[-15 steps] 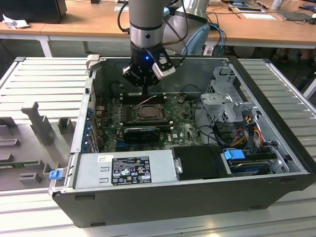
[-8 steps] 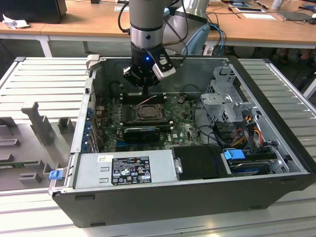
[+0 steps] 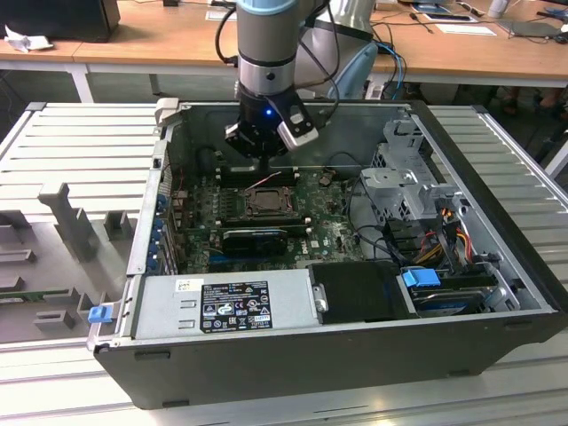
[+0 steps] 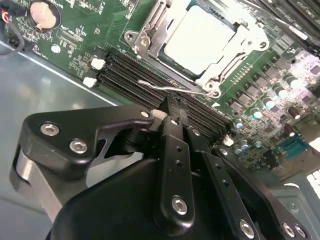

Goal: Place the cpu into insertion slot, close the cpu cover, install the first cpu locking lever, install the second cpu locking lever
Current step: 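Install the first cpu locking lever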

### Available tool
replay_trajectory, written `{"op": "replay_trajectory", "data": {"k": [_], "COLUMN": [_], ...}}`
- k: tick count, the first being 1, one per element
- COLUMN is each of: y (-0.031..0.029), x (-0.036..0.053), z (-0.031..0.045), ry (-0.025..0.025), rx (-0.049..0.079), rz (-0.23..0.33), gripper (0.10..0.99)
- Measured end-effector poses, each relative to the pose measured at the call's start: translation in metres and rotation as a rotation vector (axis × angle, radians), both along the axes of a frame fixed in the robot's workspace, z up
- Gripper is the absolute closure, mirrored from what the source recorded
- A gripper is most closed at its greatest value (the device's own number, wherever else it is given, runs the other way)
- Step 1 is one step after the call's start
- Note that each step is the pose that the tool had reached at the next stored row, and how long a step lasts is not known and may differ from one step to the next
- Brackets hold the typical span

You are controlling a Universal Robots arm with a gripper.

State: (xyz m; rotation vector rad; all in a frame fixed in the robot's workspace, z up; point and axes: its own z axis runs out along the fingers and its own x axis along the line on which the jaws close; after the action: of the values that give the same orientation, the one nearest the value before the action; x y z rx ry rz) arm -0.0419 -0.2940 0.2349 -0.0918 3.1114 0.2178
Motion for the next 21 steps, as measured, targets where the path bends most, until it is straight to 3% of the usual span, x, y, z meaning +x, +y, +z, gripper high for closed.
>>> {"op": "replay_trajectory", "data": {"k": [4,11,15,21], "y": [0.0019,0.0022,0.0022,0.0031], "x": [0.002,0.0059,0.0075,0.0157], "z": [-0.0067,-0.0104,-0.0126,-0.0153], "ry": [0.0,-0.0013,-0.0034,-0.0035], "rx": [0.0,-0.002,-0.012,-0.013], "rz": [0.007,0.018,0.018,0.017], "gripper": [0.98,0.98,0.98,0.98]}}
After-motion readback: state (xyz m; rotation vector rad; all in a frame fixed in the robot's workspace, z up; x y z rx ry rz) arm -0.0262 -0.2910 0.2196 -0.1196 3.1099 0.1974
